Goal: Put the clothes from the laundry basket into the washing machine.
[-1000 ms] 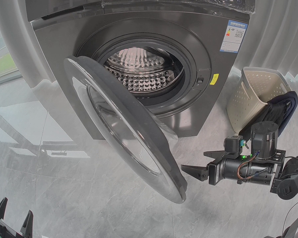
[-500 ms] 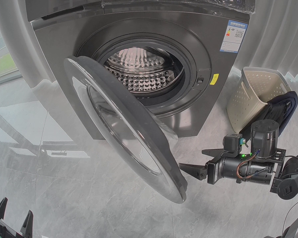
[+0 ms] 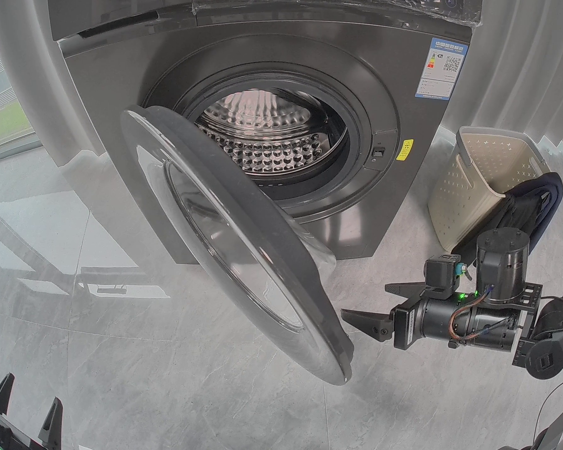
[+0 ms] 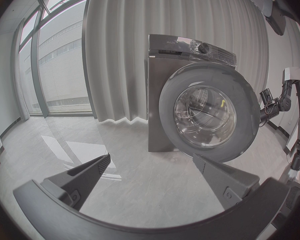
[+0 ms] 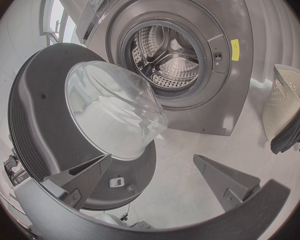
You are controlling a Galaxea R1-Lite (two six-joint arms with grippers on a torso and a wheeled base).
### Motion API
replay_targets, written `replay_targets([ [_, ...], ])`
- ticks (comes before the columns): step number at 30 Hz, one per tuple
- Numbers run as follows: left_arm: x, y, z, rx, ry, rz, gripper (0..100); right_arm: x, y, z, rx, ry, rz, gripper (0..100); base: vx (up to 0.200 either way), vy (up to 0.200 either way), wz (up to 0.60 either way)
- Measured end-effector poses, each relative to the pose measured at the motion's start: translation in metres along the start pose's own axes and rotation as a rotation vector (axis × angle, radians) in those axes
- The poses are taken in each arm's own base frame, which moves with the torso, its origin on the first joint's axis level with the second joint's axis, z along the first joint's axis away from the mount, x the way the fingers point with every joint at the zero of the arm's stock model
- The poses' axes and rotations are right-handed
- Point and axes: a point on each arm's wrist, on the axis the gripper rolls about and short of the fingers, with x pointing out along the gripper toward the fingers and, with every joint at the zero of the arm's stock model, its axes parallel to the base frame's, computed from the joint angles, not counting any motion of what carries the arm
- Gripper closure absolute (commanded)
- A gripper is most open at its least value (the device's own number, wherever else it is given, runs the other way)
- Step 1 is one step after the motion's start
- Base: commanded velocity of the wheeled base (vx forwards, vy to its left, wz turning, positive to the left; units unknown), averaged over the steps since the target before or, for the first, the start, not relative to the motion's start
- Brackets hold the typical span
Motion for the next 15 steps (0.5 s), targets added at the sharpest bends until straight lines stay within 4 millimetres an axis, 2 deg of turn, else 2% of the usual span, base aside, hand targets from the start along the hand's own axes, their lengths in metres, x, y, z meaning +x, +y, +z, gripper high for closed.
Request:
replay_targets([
  [15,0.0000,0.0000,0.0000,0.000,0.000,0.000,0,-0.0009,0.0035,-0.0025,-0.003,0.009,0.013,0,0.000,0.000,0.00],
])
